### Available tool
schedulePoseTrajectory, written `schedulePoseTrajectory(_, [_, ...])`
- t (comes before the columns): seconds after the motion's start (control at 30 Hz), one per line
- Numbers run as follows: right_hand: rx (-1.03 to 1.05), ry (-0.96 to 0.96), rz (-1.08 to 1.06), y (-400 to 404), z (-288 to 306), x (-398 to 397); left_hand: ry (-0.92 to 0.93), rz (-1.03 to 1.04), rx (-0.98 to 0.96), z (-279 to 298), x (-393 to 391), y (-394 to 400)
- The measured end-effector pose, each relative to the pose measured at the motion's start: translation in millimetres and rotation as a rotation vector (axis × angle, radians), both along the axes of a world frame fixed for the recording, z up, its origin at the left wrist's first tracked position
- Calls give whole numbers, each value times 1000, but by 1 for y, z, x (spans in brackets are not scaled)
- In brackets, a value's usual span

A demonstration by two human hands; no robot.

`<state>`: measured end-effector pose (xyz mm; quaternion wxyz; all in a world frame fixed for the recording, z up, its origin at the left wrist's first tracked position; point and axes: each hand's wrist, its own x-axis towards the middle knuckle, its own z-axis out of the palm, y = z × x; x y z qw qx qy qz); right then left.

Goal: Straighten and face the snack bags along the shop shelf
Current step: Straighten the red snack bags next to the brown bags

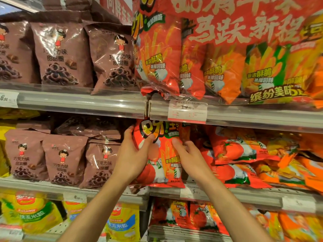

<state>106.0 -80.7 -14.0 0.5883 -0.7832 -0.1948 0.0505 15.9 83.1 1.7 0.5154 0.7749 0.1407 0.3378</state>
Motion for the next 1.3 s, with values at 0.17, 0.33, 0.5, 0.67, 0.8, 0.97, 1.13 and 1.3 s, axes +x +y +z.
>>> schedulePoseTrajectory(0.17, [122, -30, -158, 7, 2, 18, 74, 0, 213, 1, 11, -3])
schedulePoseTrajectory(0.33, [46, -175, -288, 15, -13, 27, -3, 168, 786, -10, -1, 32])
schedulePoseTrajectory(0.5, [-107, -351, -355, 20, -8, 30, 91, 147, 1006, -20, -6, 44])
schedulePoseTrajectory(0.67, [-328, -581, -409, 19, -17, 8, 168, 174, 1207, -21, -11, 51])
schedulePoseTrajectory(0.8, [-438, -560, -292, 17, -45, -8, 345, 132, 1223, -26, -15, 55])
schedulePoseTrajectory(0.97, [-468, -640, -294, 17, -35, 1, 337, 123, 1187, -28, -16, 57])
schedulePoseTrajectory(1.13, [-548, -693, -313, 10, -43, -3, 285, 126, 1157, -31, -17, 58])
schedulePoseTrajectory(1.3, [-559, -659, -278, 10, -38, -6, 206, 120, 1093, -34, -16, 56])
